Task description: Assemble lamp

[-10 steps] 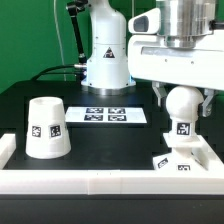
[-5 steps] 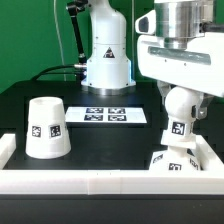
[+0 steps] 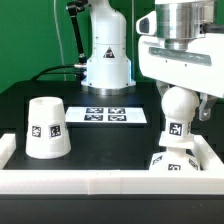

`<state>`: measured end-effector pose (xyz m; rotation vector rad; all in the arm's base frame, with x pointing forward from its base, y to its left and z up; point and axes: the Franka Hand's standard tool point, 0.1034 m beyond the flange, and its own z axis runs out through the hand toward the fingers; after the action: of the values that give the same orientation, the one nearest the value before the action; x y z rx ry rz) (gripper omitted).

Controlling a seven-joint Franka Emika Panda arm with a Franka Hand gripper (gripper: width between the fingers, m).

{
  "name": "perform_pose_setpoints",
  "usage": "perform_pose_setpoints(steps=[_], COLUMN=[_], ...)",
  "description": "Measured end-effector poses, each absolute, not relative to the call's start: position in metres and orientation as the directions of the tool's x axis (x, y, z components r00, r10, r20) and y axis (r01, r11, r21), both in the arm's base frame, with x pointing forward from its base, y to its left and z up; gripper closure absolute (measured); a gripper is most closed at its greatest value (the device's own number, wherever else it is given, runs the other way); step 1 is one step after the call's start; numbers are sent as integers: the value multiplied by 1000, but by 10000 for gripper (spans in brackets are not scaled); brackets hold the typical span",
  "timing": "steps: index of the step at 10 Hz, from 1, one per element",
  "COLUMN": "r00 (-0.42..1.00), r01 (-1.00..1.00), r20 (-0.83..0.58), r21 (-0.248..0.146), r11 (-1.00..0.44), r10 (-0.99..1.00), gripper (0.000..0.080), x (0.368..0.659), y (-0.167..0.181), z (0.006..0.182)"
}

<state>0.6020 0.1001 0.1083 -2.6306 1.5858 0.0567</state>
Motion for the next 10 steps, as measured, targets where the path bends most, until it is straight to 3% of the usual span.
perform_pose_setpoints(steps=[3,7,10], r00=[533,702,709], r01=[-846,-712,-705], r20=[-65,-28,-37], r21=[-40,-33,-27], r11=[-532,-701,-708], r10=[-844,-712,-704], gripper=[101,101,101], x=[595,555,546], y=[107,130,134], z=[109,120,118])
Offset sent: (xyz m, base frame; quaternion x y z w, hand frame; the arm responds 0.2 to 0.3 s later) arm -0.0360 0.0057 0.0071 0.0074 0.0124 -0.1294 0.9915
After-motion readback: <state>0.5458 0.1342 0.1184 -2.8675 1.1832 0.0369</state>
